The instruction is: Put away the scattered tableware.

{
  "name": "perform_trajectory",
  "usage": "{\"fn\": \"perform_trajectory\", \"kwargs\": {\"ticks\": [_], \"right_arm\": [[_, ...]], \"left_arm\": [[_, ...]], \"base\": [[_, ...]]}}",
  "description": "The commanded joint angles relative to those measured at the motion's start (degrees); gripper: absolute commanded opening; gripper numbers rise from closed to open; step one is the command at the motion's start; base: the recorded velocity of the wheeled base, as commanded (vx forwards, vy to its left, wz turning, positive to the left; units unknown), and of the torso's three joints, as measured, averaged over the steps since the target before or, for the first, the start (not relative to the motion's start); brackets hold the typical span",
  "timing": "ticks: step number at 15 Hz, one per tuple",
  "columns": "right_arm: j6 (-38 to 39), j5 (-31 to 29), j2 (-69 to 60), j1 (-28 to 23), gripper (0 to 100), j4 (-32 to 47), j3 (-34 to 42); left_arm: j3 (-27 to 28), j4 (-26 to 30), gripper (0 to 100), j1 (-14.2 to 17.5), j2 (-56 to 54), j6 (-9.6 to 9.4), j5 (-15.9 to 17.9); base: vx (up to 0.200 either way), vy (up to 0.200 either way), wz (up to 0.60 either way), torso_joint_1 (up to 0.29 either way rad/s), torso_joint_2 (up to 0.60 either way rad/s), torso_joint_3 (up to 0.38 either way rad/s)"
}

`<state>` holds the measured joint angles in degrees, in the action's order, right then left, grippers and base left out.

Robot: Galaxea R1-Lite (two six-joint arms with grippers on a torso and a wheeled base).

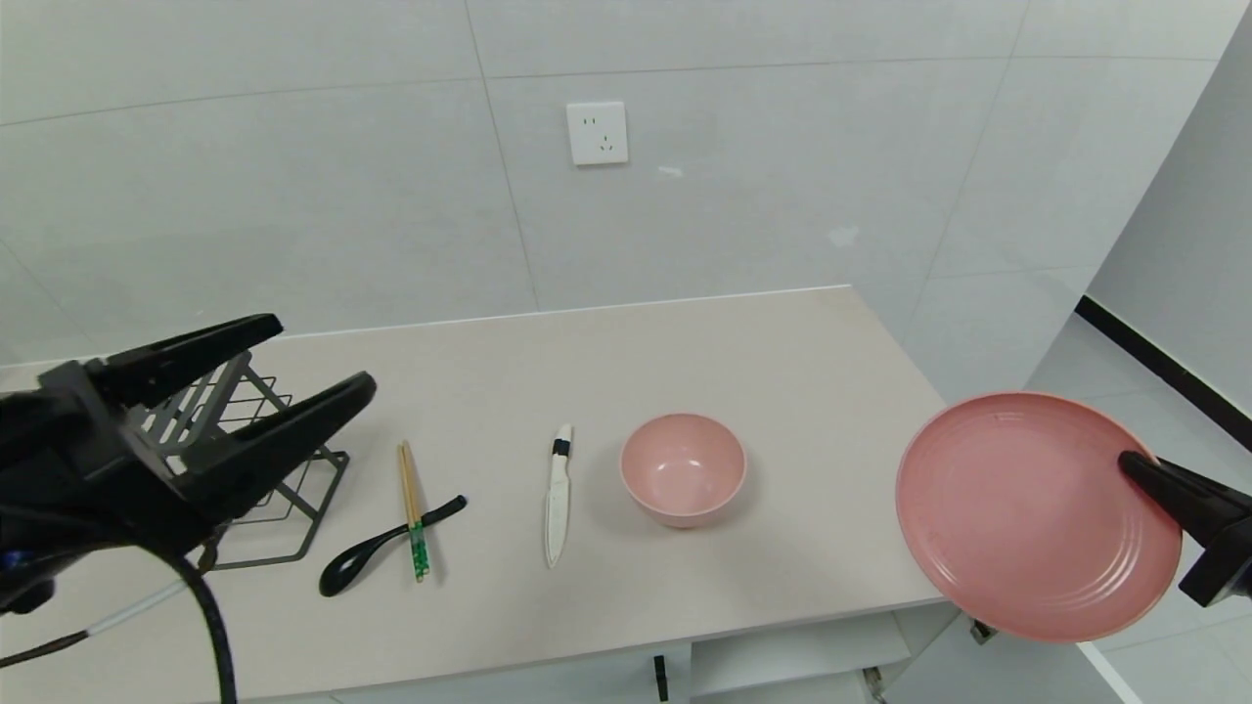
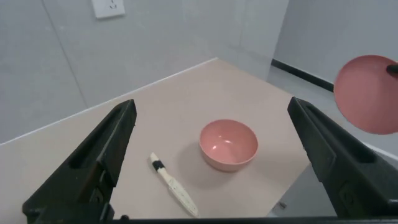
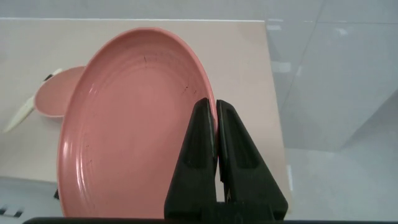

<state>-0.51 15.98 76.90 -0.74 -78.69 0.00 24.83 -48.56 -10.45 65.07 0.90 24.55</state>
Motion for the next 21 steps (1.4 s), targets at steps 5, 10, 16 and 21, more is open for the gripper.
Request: {"fn": "perform_trajectory", "kwargs": {"ticks": [5, 10, 16, 21], "right_arm": [[-0.02, 0.01, 1.76, 3.38, 0, -0.06, 0.00], [-0.02, 0.01, 1.76, 4.00, 0, 0.03, 0.00], [0.16, -0.07, 1.85, 6.02, 0, 0.29, 0.00], [0.16, -0.07, 1.85, 6.10, 0, 0.38, 0.00]], "left_arm": [[6.46, 5.93, 100, -4.23, 12.01, -2.84, -5.83], [11.03, 22.80, 100, -9.68, 12.18, -2.84, -14.44], [10.85, 23.07, 100, -11.53, 20.80, -2.75, -15.59], [10.94, 21.75, 100, -14.51, 28.44, -2.57, -15.76]], "base": [[0.000, 0.000, 0.00, 0.000, 0.00, 0.000], [0.000, 0.000, 0.00, 0.000, 0.00, 0.000], [0.000, 0.000, 0.00, 0.000, 0.00, 0.000], [0.000, 0.000, 0.00, 0.000, 0.00, 0.000]]}}
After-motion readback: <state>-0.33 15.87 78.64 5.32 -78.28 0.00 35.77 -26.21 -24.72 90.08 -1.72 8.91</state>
